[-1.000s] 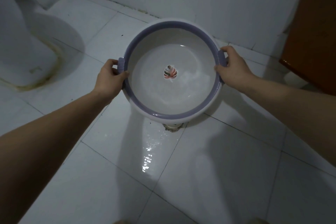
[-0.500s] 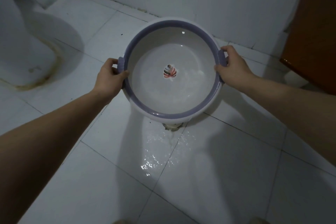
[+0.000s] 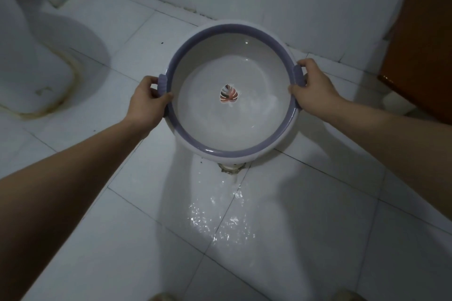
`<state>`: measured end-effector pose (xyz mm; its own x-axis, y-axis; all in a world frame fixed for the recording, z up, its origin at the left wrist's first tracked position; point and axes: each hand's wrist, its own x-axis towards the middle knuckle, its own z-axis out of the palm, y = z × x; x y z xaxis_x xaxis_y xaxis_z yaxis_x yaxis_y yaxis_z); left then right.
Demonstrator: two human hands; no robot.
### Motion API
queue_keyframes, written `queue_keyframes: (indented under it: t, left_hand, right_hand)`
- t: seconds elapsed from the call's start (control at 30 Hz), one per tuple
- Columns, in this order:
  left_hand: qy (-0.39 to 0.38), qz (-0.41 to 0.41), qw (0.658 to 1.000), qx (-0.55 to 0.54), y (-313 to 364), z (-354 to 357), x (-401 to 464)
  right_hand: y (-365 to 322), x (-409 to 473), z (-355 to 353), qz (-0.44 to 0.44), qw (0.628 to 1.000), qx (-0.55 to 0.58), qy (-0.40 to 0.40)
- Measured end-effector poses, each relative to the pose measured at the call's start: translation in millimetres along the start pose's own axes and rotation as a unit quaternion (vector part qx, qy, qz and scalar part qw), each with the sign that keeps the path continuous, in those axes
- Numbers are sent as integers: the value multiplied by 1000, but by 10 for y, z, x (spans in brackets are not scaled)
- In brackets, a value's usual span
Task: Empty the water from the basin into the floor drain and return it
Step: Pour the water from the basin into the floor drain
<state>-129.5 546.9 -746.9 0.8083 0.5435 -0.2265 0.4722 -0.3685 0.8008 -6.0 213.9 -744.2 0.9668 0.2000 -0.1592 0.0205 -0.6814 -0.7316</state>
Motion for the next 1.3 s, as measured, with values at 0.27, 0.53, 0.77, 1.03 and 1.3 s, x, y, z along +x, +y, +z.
queue_keyframes:
  t: [0.27, 0.53, 0.77, 1.03, 1.3]
  left_hand:
    - [0, -3, 1000, 4, -8, 13, -1]
    - [-2, 0, 1000, 1, 2, 24, -22]
    - [-7, -7, 1000, 7, -20, 41, -40]
    - [-9, -9, 1000, 12, -68, 71, -24]
    - [-9, -18, 1000, 12, -100, 88, -13]
  right_hand:
    - [24, -5, 12, -3, 1000, -4, -4]
    - [32, -5, 8, -7, 1000, -10, 0]
    - [64, 2, 25, -6, 1000, -15, -13]
    - [115, 31, 41, -8, 999, -27, -24]
    - [149, 19, 59, -18, 999, -30, -32]
